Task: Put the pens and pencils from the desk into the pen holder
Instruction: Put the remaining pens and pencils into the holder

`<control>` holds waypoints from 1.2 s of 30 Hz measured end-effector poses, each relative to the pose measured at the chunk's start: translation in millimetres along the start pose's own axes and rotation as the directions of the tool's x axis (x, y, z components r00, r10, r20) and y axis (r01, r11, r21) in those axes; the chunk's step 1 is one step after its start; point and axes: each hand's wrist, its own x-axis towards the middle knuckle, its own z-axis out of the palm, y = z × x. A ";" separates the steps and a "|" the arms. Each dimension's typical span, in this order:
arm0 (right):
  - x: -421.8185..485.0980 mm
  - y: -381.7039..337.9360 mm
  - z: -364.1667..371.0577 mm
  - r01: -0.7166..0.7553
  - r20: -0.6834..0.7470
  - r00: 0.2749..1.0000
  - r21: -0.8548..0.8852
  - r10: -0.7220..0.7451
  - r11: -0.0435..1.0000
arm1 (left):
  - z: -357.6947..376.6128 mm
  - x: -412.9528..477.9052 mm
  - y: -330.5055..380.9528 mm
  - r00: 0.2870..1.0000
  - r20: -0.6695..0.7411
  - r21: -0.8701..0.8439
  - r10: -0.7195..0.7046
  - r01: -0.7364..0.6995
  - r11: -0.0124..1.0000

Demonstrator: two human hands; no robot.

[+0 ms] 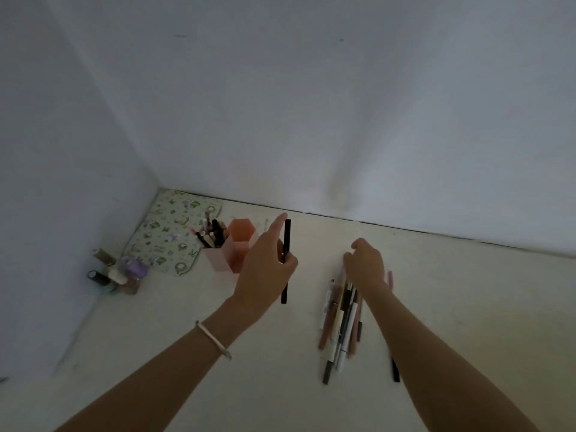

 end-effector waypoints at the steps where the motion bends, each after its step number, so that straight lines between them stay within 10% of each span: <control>1: 1.4 -1.9 7.8 0.020 0.022 1.000 -0.073 -0.018 0.997 | -6.3 0.6 -0.9 0.999 -0.032 0.000 0.026 -0.026 1.000; 6: 6.0 -13.3 31.2 0.121 0.042 0.993 -0.199 -0.115 0.973 | -31.6 0.9 -5.5 0.993 -0.091 -0.022 0.074 -0.076 0.997; 10: 18.8 -43.5 -3.2 0.173 -0.190 0.971 0.127 -0.147 0.977 | -67.5 8.8 1.3 0.932 -0.345 -0.124 0.114 -0.165 0.978; 15: 14.6 -103.5 -68.1 0.430 -0.526 0.842 0.525 -0.117 0.734 | -121.0 33.5 -9.4 0.765 -0.625 -0.017 0.155 -0.212 0.977; 22: -34.0 -159.1 -73.7 0.634 -0.637 0.751 0.623 -0.174 0.458 | -117.7 31.8 -45.9 0.822 -0.547 0.136 0.158 -0.099 0.986; 36: -81.7 -177.0 -5.8 0.631 -0.539 0.776 0.667 -0.327 0.397 | -119.9 22.0 -79.0 0.823 -0.500 0.378 0.270 -0.074 0.923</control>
